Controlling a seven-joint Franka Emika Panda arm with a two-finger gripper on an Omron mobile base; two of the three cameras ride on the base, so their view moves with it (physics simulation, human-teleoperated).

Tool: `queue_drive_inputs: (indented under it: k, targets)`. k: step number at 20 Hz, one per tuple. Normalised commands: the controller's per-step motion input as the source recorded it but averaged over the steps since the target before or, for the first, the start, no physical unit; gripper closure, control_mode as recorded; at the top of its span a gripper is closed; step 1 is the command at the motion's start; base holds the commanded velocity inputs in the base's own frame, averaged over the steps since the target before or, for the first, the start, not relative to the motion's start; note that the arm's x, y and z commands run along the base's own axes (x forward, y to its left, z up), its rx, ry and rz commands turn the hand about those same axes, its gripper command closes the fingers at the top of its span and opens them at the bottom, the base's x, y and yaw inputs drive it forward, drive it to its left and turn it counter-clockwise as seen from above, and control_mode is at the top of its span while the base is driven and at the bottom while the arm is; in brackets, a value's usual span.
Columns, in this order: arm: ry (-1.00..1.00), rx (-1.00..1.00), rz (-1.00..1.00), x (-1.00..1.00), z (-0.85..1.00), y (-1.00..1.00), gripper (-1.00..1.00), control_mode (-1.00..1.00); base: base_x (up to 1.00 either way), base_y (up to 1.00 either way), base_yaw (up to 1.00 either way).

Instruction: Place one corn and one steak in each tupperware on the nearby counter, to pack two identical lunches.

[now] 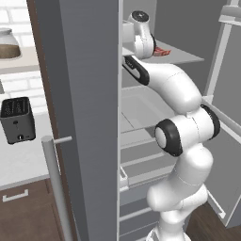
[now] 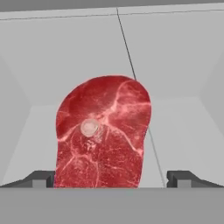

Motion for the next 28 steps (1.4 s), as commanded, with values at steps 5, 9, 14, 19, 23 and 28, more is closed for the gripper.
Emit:
queue_drive_inputs:
  k: [5, 9, 14, 19, 23, 28]
  targets:
    - [0.00, 0.00, 0.00, 0.13, -0.19, 0.16, 1.00, -1.00, 0.00, 0.00, 0.00]
    - [0.00, 0.00, 0.00, -0.03, -0.51, 0.01, 1.00, -1.00, 0.00, 0.00, 0.00]
    - [-0.01, 0.00, 0.00, 0.01, -0.17, -0.01, 1.00, -1.00, 0.00, 0.00, 0.00]
    - [-0.03, 0.01, 0.00, -0.83, -0.18, -0.35, 1.00, -1.00, 0.00, 0.00, 0.00]
    - [-0.20, 0.12, 0.00, -1.00, -0.10, -0.64, 1.00, -1.00, 0.00, 0.00, 0.00]
    - [-0.28, 0.12, 0.00, -1.00, -0.11, -0.60, 1.00, -1.00, 0.00, 0.00, 0.00]
